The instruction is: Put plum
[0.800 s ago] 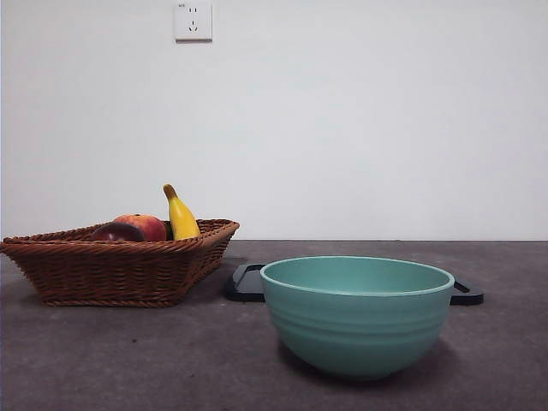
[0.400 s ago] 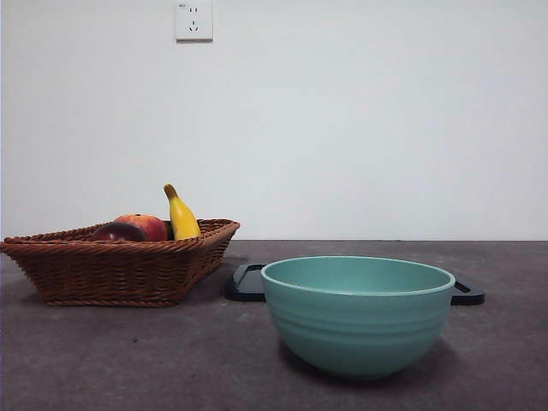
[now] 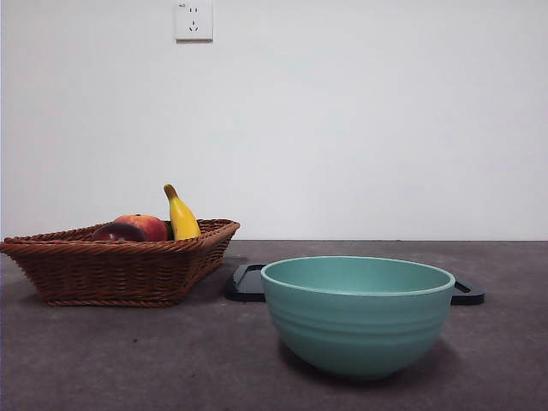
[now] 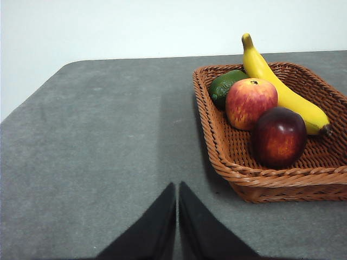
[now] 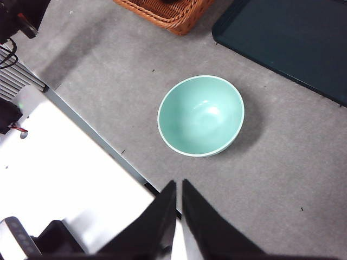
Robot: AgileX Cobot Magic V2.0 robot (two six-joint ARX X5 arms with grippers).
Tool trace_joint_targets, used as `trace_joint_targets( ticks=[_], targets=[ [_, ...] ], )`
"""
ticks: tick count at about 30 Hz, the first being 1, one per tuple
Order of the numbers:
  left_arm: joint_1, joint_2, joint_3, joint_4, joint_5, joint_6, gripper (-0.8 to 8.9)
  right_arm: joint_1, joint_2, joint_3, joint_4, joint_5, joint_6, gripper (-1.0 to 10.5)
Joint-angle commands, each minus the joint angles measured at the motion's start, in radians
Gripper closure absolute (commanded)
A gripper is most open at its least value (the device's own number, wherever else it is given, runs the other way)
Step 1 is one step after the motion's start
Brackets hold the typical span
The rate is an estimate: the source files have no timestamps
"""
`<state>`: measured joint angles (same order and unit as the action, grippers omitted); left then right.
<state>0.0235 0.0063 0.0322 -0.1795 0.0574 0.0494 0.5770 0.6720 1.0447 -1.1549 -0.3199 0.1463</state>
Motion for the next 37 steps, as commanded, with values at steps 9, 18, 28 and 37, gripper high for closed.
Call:
trace_joint_targets(
  ticks=[9,18,28,37],
  targets=[
    [0.002,-0.001,-0.020,-0.008,0.002,-0.010,8.06,0.008,0.005,0.018,0.006,-0.002,-0.008,9.4],
    [0.002,-0.001,-0.020,-0.008,0.002,-0.010,8.06,-0.036,-0.005,0.017,0.013,0.007,-0.063,9.4],
    [0.002,-0.001,-0.020,-0.008,0.002,-0.010,8.06,-0.451,-0.192,-0.190,0.501,0.007,-0.269,9.4],
    [0.002,-0.001,-0.020,-0.008,0.002,-0.010,8.06,-0.662,-0.441,-0.687,1.004,0.029,-0.266,9.4]
  ],
)
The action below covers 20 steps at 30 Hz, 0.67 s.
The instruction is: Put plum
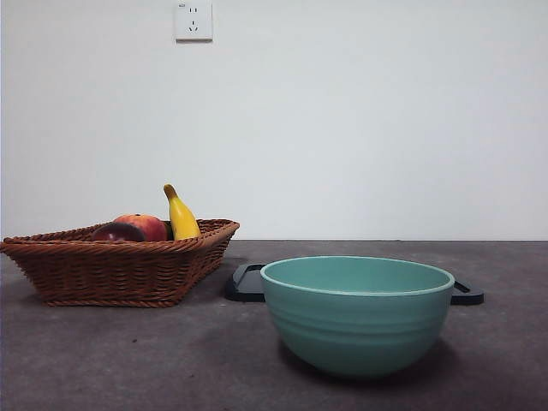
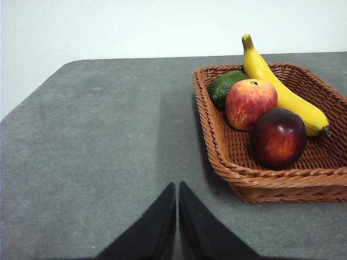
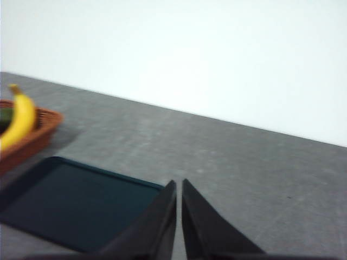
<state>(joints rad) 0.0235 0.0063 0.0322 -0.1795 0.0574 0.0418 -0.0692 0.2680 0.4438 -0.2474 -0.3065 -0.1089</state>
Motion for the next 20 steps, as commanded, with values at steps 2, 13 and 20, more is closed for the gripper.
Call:
trace_joint_targets(
  ticks=[2,13,20],
  targets=[
    [0.002,-0.001,-0.020,-0.008,0.002,-0.002,8.06,-0.031,-0.086,-0.177,0.177,0.040,-0.007,9.4],
    [0.002,-0.001,-0.020,-0.008,0.002,-0.002,8.06,-0.038,-0.227,-0.373,0.233,0.132,0.001,9.4],
    [0.002,-0.001,-0.020,-0.008,0.002,-0.002,8.06,-0.038,-0.251,-0.421,0.237,0.153,0.006,9.4]
  ],
)
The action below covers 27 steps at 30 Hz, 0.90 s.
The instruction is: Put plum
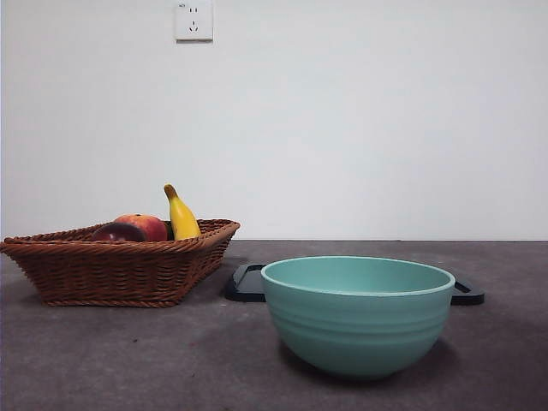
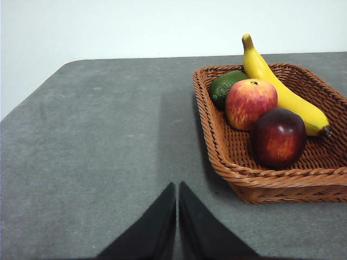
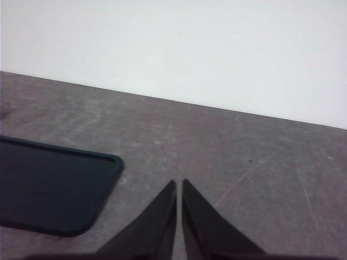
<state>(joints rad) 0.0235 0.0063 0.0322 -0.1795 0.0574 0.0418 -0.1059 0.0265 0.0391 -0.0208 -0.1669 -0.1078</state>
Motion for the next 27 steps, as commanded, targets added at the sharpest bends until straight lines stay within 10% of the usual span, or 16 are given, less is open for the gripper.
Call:
trace_joint_targets(
  ticks=[1,27],
  targets=[
    [0.002,-0.001,-0.020,-0.008,0.002,-0.002,8.06,-0.001,-0.019,-0.026,0.009,0.014,0.012,9.4],
    [0.002,-0.001,-0.020,-0.008,0.002,-0.002,8.06,0.005,-0.023,-0.028,-0.137,0.012,0.048,9.4]
  ],
)
